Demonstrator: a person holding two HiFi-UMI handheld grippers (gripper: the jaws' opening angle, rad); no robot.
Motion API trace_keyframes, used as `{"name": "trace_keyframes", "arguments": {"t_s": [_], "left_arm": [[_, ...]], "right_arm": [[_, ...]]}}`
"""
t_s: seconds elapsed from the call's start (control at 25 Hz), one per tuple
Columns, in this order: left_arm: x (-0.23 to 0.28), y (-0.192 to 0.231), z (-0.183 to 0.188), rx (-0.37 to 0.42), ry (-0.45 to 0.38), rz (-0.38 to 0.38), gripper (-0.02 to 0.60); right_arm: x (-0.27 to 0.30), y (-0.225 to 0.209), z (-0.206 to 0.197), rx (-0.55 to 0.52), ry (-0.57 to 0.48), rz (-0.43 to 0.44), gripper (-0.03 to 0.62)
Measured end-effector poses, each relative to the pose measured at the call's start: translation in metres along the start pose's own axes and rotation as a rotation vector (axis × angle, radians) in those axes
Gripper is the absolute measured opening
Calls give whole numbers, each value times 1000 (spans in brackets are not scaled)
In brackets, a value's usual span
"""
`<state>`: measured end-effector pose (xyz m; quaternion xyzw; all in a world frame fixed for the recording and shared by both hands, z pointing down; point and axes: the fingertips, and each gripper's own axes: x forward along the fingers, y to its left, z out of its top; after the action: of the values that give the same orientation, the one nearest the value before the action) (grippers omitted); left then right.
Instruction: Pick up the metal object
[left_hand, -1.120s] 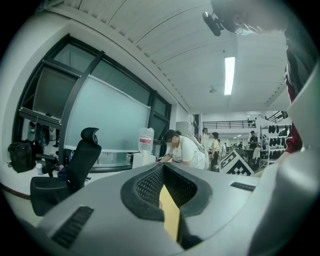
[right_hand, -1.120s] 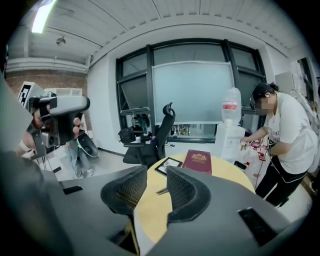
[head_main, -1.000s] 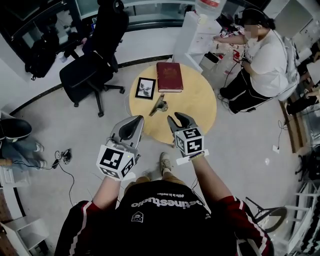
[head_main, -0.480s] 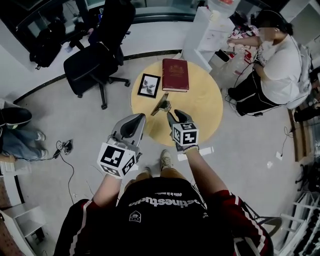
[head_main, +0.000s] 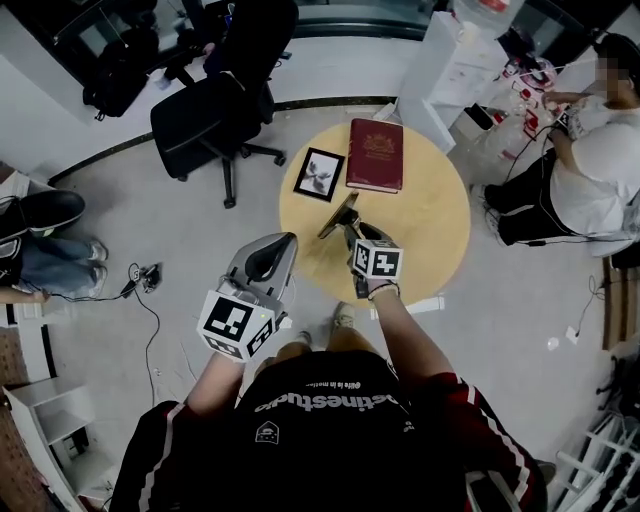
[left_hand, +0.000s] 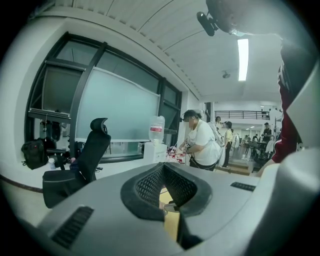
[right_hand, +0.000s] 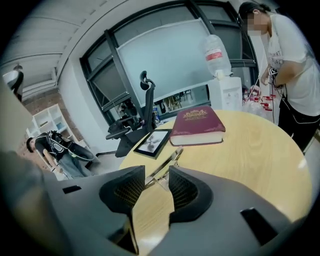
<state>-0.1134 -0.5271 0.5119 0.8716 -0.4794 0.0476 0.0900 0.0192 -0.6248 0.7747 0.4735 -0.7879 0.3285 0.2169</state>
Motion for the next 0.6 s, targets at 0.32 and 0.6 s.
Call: {"name": "trace_keyframes", "arguments": {"t_s": [0.32,0.6], "left_arm": [[14,19,-5,10,27,41,15],[19,21,-10,23,62,52,15]], "right_arm": [[35,-23,-10,71,47,-25,181],[53,-18,-10,130,74,25,179]]}}
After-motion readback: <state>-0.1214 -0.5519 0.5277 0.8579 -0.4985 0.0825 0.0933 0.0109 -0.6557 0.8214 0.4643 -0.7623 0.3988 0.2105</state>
